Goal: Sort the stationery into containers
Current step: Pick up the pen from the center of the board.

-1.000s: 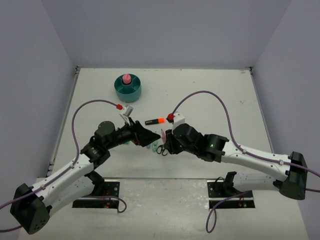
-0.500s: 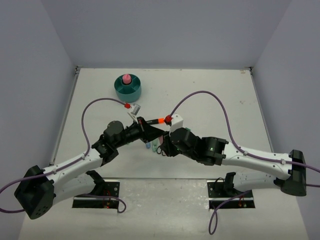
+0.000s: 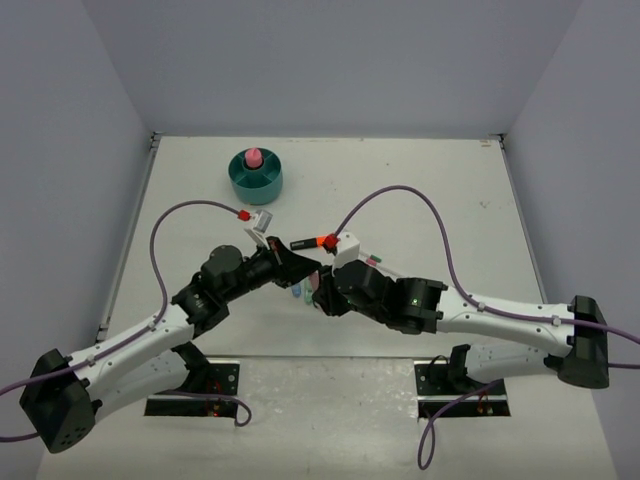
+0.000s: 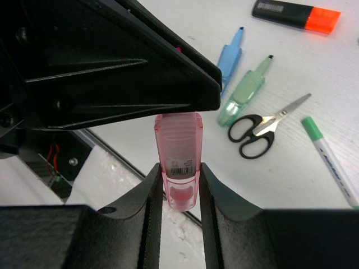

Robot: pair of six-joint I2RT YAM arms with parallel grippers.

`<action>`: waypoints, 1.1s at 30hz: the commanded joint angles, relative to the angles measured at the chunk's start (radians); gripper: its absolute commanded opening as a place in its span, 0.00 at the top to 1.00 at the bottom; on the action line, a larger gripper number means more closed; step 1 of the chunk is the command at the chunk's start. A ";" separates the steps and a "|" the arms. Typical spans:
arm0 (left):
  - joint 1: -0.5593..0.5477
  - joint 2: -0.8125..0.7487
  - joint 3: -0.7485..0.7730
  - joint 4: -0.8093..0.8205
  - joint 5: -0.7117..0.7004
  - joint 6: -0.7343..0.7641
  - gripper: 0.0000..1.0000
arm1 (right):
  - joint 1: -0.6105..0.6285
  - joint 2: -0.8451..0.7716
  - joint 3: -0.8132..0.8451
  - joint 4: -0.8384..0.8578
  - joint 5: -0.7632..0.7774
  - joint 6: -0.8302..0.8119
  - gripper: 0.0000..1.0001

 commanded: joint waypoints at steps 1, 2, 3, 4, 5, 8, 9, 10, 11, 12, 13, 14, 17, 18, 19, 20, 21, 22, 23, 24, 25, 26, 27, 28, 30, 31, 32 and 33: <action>0.008 -0.086 0.087 -0.008 -0.175 0.020 1.00 | 0.038 0.026 -0.077 -0.019 -0.021 0.052 1.00; 0.008 -0.095 0.087 0.000 -0.183 0.017 1.00 | 0.039 0.037 -0.088 -0.010 -0.030 0.055 1.00; 0.009 -0.099 0.084 0.016 -0.185 0.011 1.00 | 0.040 0.047 -0.092 -0.004 -0.040 0.057 0.99; 0.009 -0.100 0.080 0.030 -0.184 0.005 1.00 | 0.041 0.059 -0.091 -0.001 -0.050 0.058 0.98; 0.008 -0.098 0.082 0.032 -0.182 0.002 1.00 | 0.041 0.072 -0.088 -0.002 -0.056 0.057 0.95; 0.009 -0.076 0.090 0.048 -0.148 0.010 1.00 | 0.042 0.078 -0.079 -0.015 -0.051 0.068 0.36; 0.009 -0.069 0.093 0.051 -0.133 0.019 1.00 | 0.043 0.066 -0.075 -0.022 -0.046 0.070 0.20; 0.008 -0.062 0.091 0.060 -0.124 0.022 1.00 | 0.044 0.055 -0.069 -0.026 -0.040 0.068 0.18; 0.009 -0.062 0.078 0.074 -0.104 0.022 1.00 | 0.044 0.021 -0.065 -0.036 -0.040 0.066 0.16; 0.009 -0.062 0.070 0.081 -0.095 0.023 1.00 | 0.044 -0.010 -0.061 -0.043 -0.038 0.065 0.16; 0.009 -0.062 0.062 0.089 -0.085 0.024 1.00 | 0.043 -0.044 -0.059 -0.047 -0.037 0.065 0.15; 0.009 -0.063 0.056 0.098 -0.073 0.026 1.00 | 0.042 -0.083 -0.060 -0.046 -0.036 0.066 0.14; 0.008 -0.057 0.031 0.141 -0.026 0.021 1.00 | 0.022 -0.161 -0.078 -0.005 -0.112 0.061 0.14; 0.008 -0.054 0.022 0.163 -0.012 0.015 1.00 | 0.007 -0.185 -0.089 0.044 -0.157 0.056 0.16; 0.008 -0.047 0.010 0.212 0.010 0.006 1.00 | -0.017 -0.219 -0.106 0.086 -0.213 0.056 0.19; 0.008 -0.040 -0.003 0.254 0.029 -0.004 1.00 | -0.044 -0.243 -0.135 0.126 -0.264 0.066 0.22; 0.009 -0.034 -0.016 0.292 0.047 -0.016 1.00 | -0.076 -0.264 -0.168 0.164 -0.315 0.081 0.25; 0.009 -0.022 -0.026 0.323 0.062 -0.029 1.00 | -0.144 -0.286 -0.198 0.210 -0.380 0.104 0.29; 0.009 -0.014 -0.031 0.350 0.078 -0.042 1.00 | -0.188 -0.302 -0.220 0.263 -0.455 0.124 0.33; 0.009 -0.007 -0.033 0.370 0.092 -0.052 1.00 | -0.216 -0.314 -0.238 0.308 -0.517 0.142 0.37; 0.009 0.001 -0.033 0.382 0.101 -0.058 1.00 | -0.248 -0.326 -0.259 0.330 -0.544 0.163 0.40; 0.008 0.007 -0.034 0.395 0.109 -0.062 1.00 | -0.268 -0.333 -0.271 0.348 -0.567 0.177 0.43; 0.008 0.009 -0.034 0.406 0.116 -0.067 1.00 | -0.272 -0.333 -0.271 0.356 -0.583 0.181 0.44; 0.009 0.012 -0.035 0.417 0.125 -0.074 1.00 | -0.274 -0.328 -0.268 0.363 -0.592 0.183 0.45; 0.009 0.020 -0.038 0.442 0.138 -0.086 1.00 | -0.280 -0.310 -0.263 0.378 -0.608 0.189 0.48; 0.008 0.021 -0.040 0.447 0.140 -0.091 1.00 | -0.284 -0.302 -0.261 0.379 -0.624 0.195 0.48; 0.008 0.022 -0.046 0.456 0.141 -0.096 1.00 | -0.287 -0.289 -0.258 0.379 -0.630 0.197 0.49; 0.008 0.023 -0.050 0.459 0.138 -0.099 1.00 | -0.289 -0.283 -0.257 0.407 -0.634 0.202 0.50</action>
